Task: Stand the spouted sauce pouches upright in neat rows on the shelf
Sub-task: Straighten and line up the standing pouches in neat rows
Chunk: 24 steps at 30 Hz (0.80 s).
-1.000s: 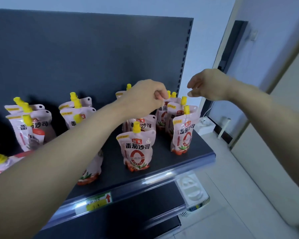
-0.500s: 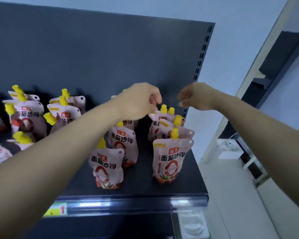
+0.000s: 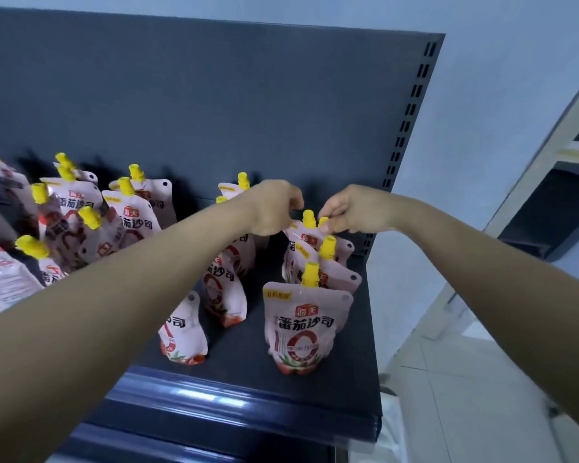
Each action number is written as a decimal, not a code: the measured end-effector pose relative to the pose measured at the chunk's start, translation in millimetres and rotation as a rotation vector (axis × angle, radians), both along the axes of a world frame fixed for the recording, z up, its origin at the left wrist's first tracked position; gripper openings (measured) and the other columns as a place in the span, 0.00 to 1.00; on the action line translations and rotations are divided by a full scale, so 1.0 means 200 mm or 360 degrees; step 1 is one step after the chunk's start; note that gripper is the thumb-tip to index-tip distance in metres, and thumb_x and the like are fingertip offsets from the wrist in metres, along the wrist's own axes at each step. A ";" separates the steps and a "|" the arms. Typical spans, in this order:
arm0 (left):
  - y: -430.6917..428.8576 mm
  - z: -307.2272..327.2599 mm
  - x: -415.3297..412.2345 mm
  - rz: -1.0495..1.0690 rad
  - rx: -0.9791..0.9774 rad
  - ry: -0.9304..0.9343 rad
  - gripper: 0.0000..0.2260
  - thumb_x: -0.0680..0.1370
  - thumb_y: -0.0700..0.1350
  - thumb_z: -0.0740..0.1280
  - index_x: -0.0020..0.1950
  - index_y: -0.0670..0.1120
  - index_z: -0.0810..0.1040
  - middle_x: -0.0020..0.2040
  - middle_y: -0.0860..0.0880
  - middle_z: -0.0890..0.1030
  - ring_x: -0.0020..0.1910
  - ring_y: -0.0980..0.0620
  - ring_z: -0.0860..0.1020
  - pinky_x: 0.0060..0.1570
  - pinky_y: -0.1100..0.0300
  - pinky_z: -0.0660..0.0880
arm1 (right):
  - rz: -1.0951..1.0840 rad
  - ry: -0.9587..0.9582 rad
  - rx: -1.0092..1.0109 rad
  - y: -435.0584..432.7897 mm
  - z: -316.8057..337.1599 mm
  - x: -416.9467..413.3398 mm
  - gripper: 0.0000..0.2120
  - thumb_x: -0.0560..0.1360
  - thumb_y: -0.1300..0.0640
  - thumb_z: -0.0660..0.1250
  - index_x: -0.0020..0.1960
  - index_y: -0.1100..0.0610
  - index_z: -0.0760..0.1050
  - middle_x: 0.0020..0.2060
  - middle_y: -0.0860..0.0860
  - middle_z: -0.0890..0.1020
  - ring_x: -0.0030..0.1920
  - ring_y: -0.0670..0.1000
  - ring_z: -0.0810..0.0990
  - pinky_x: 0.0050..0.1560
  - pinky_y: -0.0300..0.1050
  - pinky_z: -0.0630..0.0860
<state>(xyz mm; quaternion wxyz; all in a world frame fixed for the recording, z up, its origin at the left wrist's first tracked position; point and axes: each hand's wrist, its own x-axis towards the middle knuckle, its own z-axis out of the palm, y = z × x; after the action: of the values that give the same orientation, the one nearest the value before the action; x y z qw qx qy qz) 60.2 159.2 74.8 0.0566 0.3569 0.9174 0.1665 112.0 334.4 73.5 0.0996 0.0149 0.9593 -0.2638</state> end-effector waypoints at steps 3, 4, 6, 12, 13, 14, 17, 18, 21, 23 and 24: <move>0.03 -0.03 -0.05 -0.0014 -0.0047 -0.0035 0.10 0.76 0.41 0.65 0.57 0.45 0.78 0.55 0.47 0.80 0.54 0.47 0.77 0.54 0.55 0.75 | 0.0027 0.0004 -0.0036 0.01 -0.01 -0.03 0.09 0.76 0.57 0.67 0.52 0.60 0.80 0.48 0.58 0.84 0.46 0.54 0.81 0.53 0.50 0.79; 0.04 -0.04 -0.06 -0.0025 -0.0063 -0.0052 0.08 0.76 0.42 0.66 0.55 0.45 0.79 0.53 0.47 0.81 0.53 0.47 0.77 0.53 0.55 0.75 | 0.0021 0.0031 -0.0018 0.02 -0.01 -0.04 0.09 0.77 0.58 0.65 0.52 0.61 0.80 0.47 0.59 0.84 0.45 0.55 0.81 0.53 0.52 0.79; 0.05 -0.05 -0.06 -0.0053 -0.0083 -0.0080 0.06 0.76 0.42 0.66 0.52 0.44 0.79 0.50 0.47 0.80 0.49 0.47 0.77 0.47 0.58 0.73 | -0.0039 0.0122 0.0108 0.04 -0.02 -0.06 0.10 0.78 0.59 0.62 0.52 0.65 0.79 0.47 0.61 0.83 0.44 0.58 0.80 0.52 0.52 0.78; 0.08 -0.07 -0.08 -0.0100 -0.0020 -0.0108 0.06 0.76 0.39 0.65 0.40 0.47 0.74 0.36 0.50 0.74 0.40 0.50 0.71 0.31 0.64 0.64 | -0.0248 0.0292 0.0145 0.10 -0.07 -0.12 0.05 0.76 0.60 0.65 0.44 0.61 0.75 0.37 0.54 0.77 0.38 0.55 0.75 0.39 0.44 0.71; 0.08 -0.08 -0.09 -0.0106 -0.0015 -0.0116 0.06 0.76 0.39 0.65 0.39 0.47 0.74 0.33 0.51 0.73 0.39 0.50 0.70 0.30 0.66 0.64 | -0.0260 0.0276 0.0136 0.10 -0.09 -0.13 0.06 0.75 0.61 0.66 0.40 0.60 0.73 0.34 0.53 0.74 0.36 0.54 0.72 0.37 0.43 0.68; 0.08 -0.08 -0.09 -0.0111 -0.0005 -0.0127 0.06 0.76 0.39 0.65 0.39 0.46 0.75 0.33 0.52 0.73 0.39 0.51 0.70 0.31 0.65 0.64 | -0.0278 0.0250 0.0133 0.11 -0.10 -0.13 0.10 0.74 0.61 0.68 0.36 0.59 0.70 0.31 0.52 0.71 0.35 0.53 0.70 0.35 0.42 0.65; 0.09 -0.09 -0.12 -0.0110 0.0059 -0.0177 0.05 0.76 0.38 0.66 0.46 0.41 0.81 0.39 0.49 0.77 0.42 0.52 0.73 0.36 0.64 0.67 | -0.0373 0.0168 0.0117 0.13 -0.14 -0.13 0.20 0.72 0.59 0.70 0.29 0.57 0.63 0.27 0.51 0.64 0.31 0.51 0.64 0.33 0.42 0.59; 0.09 -0.09 -0.13 -0.0112 0.0065 -0.0199 0.06 0.76 0.38 0.66 0.48 0.41 0.82 0.40 0.49 0.77 0.42 0.52 0.74 0.36 0.64 0.67 | -0.0407 0.0136 0.0112 0.13 -0.15 -0.13 0.21 0.72 0.59 0.70 0.28 0.57 0.61 0.26 0.51 0.63 0.29 0.51 0.62 0.32 0.42 0.57; 0.09 -0.09 -0.14 -0.0133 0.0044 -0.0256 0.05 0.76 0.38 0.65 0.47 0.42 0.81 0.37 0.51 0.76 0.41 0.52 0.73 0.37 0.64 0.67 | -0.0477 0.0103 0.0149 0.13 -0.15 -0.14 0.22 0.74 0.60 0.68 0.28 0.58 0.60 0.27 0.51 0.61 0.28 0.50 0.60 0.30 0.43 0.56; 0.09 -0.10 -0.14 -0.0139 0.0030 -0.0322 0.05 0.76 0.39 0.65 0.47 0.42 0.80 0.34 0.53 0.75 0.39 0.53 0.73 0.36 0.64 0.68 | -0.0506 0.0100 0.0153 0.12 -0.14 -0.15 0.21 0.74 0.61 0.67 0.28 0.58 0.59 0.27 0.51 0.61 0.28 0.50 0.60 0.30 0.42 0.56; 0.08 -0.10 -0.15 -0.0136 0.0014 -0.0356 0.05 0.77 0.40 0.65 0.49 0.42 0.80 0.36 0.51 0.77 0.39 0.52 0.74 0.38 0.64 0.69 | -0.0520 0.0096 0.0144 0.12 -0.14 -0.15 0.21 0.74 0.62 0.67 0.28 0.58 0.60 0.27 0.52 0.61 0.28 0.51 0.60 0.31 0.42 0.56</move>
<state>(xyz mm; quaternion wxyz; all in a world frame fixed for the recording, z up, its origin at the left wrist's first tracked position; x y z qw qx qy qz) 30.6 175.4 55.1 0.1641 0.3751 0.8886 0.2067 81.9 358.8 45.9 0.0257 0.1673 0.9575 -0.2334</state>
